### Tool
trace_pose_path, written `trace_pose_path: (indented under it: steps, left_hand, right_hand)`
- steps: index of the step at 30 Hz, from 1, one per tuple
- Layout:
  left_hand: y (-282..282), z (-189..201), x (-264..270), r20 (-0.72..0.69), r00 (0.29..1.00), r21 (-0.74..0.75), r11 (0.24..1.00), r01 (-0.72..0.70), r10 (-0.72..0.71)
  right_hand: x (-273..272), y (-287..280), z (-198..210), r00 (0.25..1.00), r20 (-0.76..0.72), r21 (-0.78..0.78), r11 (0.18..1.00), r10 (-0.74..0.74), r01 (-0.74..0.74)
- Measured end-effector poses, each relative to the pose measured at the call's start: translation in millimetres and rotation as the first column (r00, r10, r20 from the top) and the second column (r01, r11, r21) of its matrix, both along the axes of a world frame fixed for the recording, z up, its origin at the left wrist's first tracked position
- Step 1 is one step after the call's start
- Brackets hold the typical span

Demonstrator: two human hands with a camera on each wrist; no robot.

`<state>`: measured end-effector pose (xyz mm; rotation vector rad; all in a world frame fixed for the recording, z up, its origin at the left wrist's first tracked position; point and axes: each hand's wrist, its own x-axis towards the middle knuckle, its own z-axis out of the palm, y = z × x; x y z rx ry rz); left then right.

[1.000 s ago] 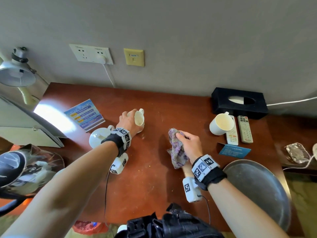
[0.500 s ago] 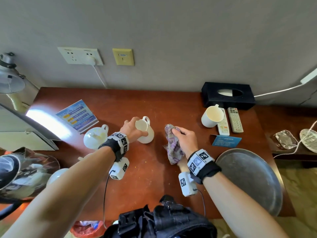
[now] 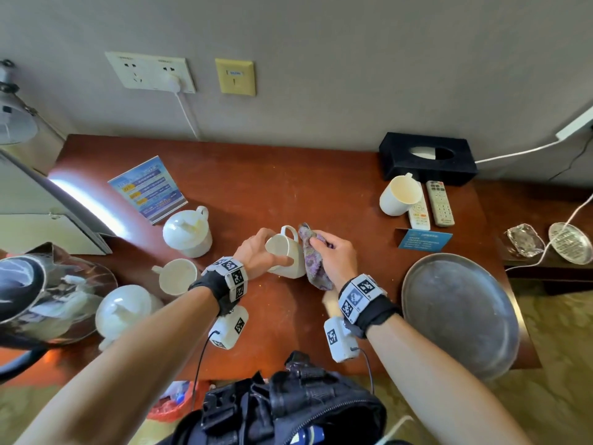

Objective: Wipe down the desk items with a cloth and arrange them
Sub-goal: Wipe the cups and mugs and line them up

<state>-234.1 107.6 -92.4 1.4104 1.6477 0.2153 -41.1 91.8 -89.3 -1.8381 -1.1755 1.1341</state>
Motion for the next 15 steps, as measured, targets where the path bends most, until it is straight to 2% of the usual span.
trace_pose_path:
  steps: [6,9,11,13,15]
  left_hand:
    - [-5,-3,-6,0.0,0.996,0.025,0.996,0.085,-0.085]
    - [-5,-5,-7,0.009,0.993,0.034,0.993,0.117,-0.117]
    - [-5,-8,-9,0.016,0.992,0.036,0.992,0.122,-0.123]
    - [-6,-13,-10,0.031,0.994,0.031,0.994,0.101,-0.102]
    - [-7,-12,-9,0.035,0.995,0.043,0.994,0.096,-0.097]
  right_hand:
    - [-20,-11,1,0.999,0.048,0.093,0.995,0.019,-0.024]
    - [-32,-12,0,0.974,0.155,0.168,0.967,0.166,-0.191]
    - [-37,-13,-9,0.945,0.25,0.149,0.956,0.209,-0.251]
    - [-33,-15,-20,0.963,0.235,0.109,0.981,0.135,-0.164]
    - [-23,-16,-27,0.987,0.155,0.047,0.998,0.04,-0.048]
